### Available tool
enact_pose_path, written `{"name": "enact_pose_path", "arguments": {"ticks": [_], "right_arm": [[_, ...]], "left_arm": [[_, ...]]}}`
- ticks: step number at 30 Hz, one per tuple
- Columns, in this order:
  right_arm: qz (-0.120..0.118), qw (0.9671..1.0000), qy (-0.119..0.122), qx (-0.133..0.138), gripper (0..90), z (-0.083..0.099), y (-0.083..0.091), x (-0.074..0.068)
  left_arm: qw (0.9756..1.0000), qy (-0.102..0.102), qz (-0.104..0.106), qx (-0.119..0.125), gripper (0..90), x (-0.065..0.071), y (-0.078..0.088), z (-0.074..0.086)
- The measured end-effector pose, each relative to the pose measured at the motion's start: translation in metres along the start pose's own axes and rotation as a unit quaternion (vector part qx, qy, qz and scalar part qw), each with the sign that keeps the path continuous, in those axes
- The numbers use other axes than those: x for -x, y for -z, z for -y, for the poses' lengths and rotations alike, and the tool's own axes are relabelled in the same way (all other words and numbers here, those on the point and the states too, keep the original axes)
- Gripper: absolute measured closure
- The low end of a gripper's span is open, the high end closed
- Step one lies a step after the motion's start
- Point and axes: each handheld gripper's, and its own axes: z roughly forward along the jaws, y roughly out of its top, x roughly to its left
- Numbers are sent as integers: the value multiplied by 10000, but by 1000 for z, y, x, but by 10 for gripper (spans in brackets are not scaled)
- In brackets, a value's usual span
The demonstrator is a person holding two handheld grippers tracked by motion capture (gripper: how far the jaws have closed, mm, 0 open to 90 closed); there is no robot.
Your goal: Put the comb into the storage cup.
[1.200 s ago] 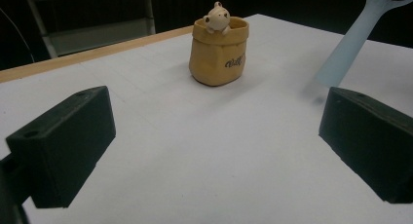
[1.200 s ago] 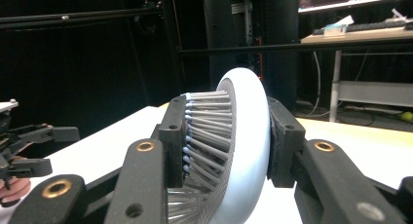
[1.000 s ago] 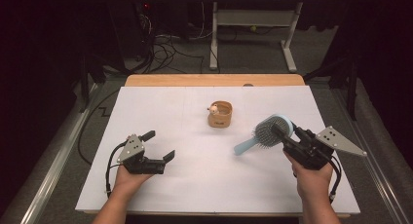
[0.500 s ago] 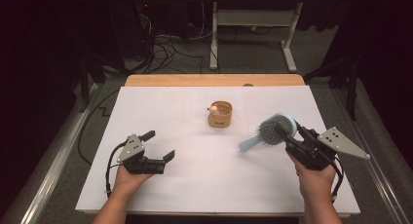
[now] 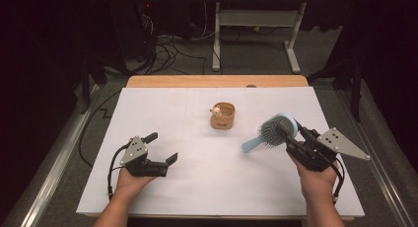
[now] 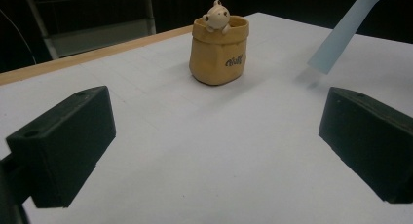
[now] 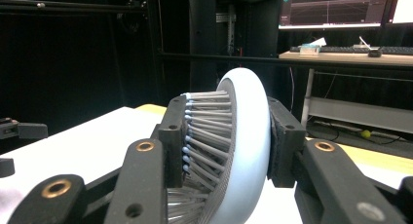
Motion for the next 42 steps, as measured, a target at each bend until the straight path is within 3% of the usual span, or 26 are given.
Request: {"name": "enact_pose_path", "arguments": {"ticks": [6, 16, 21, 42], "right_arm": [[-18, 9999, 103, 9, 607, -3, -4, -5], [-42, 10000, -6, 73, 607, -9, -15, -9], [-50, 10000, 65, 57, 607, -10, -23, -13], [-32, 9997, 35, 260, 606, -27, -37, -14]], "left_arm": [[10000, -8, 6, -28, 5, -1, 0, 0], [10000, -58, 31, 12, 5, 0, 1, 0], [9999, -121, 25, -5, 6, 1, 1, 0], [9999, -100, 29, 53, 0, 1, 2, 0]]}}
